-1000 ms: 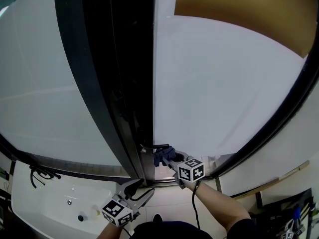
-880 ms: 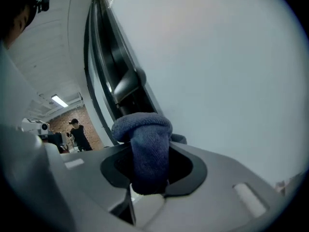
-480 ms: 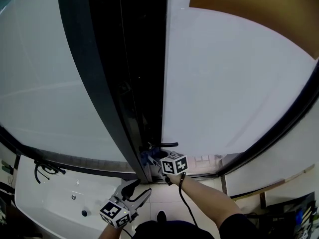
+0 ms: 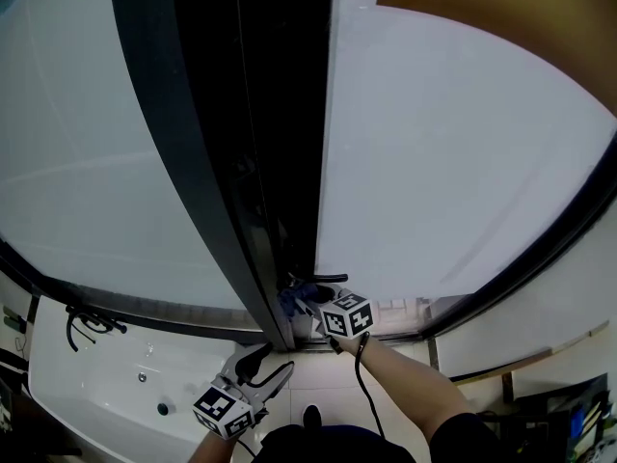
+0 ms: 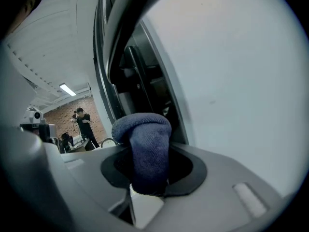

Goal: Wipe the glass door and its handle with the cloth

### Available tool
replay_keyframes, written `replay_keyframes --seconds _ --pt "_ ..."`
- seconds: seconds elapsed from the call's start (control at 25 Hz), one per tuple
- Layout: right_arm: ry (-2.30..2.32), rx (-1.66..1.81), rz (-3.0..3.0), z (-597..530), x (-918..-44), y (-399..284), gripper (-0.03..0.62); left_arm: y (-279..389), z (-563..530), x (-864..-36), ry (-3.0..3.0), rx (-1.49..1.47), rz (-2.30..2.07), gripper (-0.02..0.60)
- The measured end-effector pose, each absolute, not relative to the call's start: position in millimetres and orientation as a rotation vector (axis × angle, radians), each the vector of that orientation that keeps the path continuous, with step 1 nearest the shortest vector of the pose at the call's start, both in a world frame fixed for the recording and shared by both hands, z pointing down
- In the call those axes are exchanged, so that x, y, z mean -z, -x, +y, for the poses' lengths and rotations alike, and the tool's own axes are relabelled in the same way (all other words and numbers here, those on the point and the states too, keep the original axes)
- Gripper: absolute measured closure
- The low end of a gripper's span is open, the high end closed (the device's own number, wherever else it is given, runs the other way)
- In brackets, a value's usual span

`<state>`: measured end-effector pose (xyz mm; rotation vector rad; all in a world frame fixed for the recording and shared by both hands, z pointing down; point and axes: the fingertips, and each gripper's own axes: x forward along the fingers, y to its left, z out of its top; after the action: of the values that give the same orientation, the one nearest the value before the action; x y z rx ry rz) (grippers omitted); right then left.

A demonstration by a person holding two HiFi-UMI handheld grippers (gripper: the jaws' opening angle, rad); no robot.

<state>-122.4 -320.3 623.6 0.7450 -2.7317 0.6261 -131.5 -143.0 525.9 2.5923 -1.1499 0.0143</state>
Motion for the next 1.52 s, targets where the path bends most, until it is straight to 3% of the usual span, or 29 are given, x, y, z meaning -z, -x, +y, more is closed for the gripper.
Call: replay_keyframes --seconds 0.28,0.48,0.84,1.52 --pt "-0.969 -0.655 -2.638 -340.7 -631.1 75.1 0.461 127.5 -141.6 -528.3 -2.597 -0.032 -1.137 0.362" --pt "-1.049 -0.394 -2.611 -324.6 -615.4 62.4 0.461 127.2 -140.6 -526.4 -2.591 -0.038 -1.138 0.362" --pt "-1.005 0.209 -2.459 -319.9 -618.8 107.4 0.461 128.6 -134.8 -526.4 -2.578 -0.055 -1.127 0.362" --pt "-0.927 0.476 -2.331 -318.5 -642.9 129.0 0.461 129.5 -142.3 -541.1 -2.575 -0.109 -1.116 0.362"
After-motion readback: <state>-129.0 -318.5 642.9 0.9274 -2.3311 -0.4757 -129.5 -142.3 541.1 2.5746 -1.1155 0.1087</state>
